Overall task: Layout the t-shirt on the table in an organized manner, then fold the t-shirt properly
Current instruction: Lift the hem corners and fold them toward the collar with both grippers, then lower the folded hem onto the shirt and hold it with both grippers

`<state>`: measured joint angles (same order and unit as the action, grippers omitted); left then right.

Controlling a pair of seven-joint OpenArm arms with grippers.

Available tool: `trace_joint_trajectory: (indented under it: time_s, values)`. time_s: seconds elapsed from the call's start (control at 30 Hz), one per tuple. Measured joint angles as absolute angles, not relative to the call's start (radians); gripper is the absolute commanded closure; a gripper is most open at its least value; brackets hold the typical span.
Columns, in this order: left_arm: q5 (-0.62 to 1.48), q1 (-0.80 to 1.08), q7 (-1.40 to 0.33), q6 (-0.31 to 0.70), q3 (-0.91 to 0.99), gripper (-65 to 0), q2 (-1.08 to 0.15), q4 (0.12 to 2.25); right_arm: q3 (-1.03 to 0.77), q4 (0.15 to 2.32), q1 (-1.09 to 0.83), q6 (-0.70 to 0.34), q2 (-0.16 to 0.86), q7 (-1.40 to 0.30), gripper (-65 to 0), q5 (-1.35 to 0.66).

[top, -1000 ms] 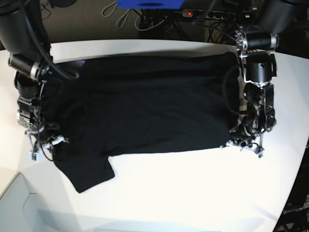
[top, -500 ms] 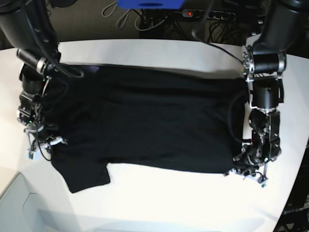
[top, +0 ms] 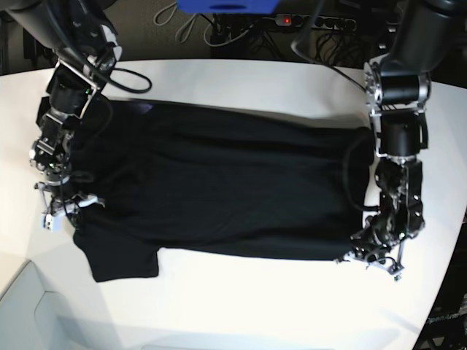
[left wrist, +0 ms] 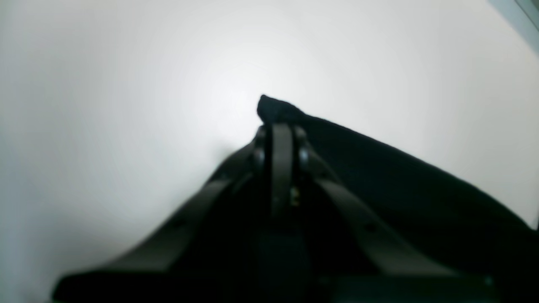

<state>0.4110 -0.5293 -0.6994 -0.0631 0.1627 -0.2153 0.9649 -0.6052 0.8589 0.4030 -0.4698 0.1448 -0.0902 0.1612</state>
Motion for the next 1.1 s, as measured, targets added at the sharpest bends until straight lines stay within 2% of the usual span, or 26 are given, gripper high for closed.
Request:
trace_joint_trajectory:
  time_s: [0.2, 0.37, 0.5, 0.7, 1.1]
  values:
    - [0.494, -0.418, -0.724, -0.062, 0.167, -0.2, -0.219, 1.148, -0.642, 0.981, 0.336, -0.474, 0.130, -0.088, 0.0, 0.159]
    - [0.571, -0.348, -0.798, -0.057, 0.211, -0.2, -0.216, 1.268, -0.668, 1.034, 0.284, -0.561, 0.123, -0.093, 0.0, 0.162]
    - [0.567, -0.301, -0.839, -0.057, 0.265, -0.2, -0.218, 1.350, -0.717, 1.107, 0.245, -0.587, 0.094, -0.093, 0.0, 0.145]
    - [0.650, -0.220, -0.886, -0.056, 0.292, -0.2, -0.216, 1.460, -0.717, 1.237, 0.176, -0.598, 0.082, -0.091, 0.0, 0.044]
    - [0.751, -0.061, -0.909, -0.056, 0.365, -0.2, -0.219, 1.608, -0.716, 1.447, 0.047, -0.598, -0.002, -0.094, 0.0, 0.037]
